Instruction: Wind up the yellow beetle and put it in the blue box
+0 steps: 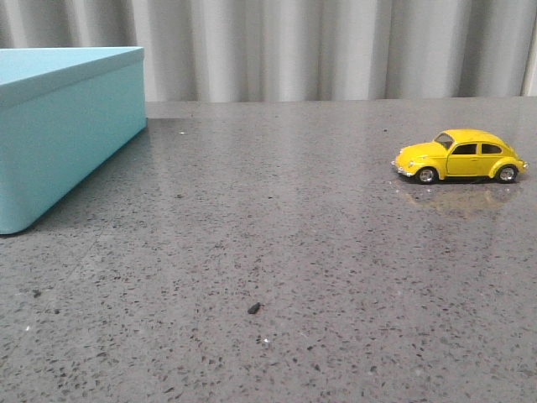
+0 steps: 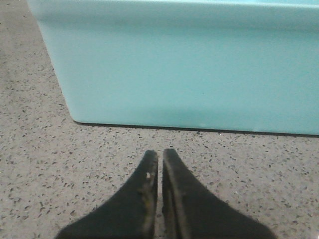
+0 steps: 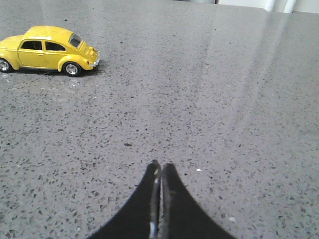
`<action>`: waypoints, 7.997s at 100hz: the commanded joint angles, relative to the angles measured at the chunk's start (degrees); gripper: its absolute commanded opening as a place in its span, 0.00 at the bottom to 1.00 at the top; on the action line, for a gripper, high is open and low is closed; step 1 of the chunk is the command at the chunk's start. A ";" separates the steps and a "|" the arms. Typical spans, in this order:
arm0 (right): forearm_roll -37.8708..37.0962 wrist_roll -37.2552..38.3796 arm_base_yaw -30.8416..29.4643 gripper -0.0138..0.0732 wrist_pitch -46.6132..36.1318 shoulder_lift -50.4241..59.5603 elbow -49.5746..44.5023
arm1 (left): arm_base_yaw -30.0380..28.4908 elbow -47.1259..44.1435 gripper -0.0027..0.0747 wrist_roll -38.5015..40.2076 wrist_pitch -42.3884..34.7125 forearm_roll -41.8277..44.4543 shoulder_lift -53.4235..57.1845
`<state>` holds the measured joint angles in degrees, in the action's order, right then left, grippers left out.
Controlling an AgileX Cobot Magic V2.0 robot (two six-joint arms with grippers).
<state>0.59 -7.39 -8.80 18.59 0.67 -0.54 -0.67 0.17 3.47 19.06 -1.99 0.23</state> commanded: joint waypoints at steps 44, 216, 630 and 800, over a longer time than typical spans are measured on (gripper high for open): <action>-0.59 -0.20 -0.22 0.09 -1.09 1.07 -1.24 | -0.09 -1.63 0.01 0.25 -2.70 -0.32 1.78; -0.93 -0.20 0.11 0.09 -1.54 1.07 -1.24 | -0.09 -1.63 0.01 0.25 -8.53 -2.15 1.78; 4.38 7.77 17.74 0.09 46.36 -97.75 88.50 | -0.09 29.16 0.01 -1.30 -12.07 -1.81 -25.50; -1.74 9.80 11.14 0.09 51.47 -100.38 89.88 | -0.09 29.16 0.01 -1.30 -12.55 -1.81 -25.50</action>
<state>1.09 2.57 3.65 70.39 -100.99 88.13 -0.67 27.25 2.10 11.46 -3.23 -24.38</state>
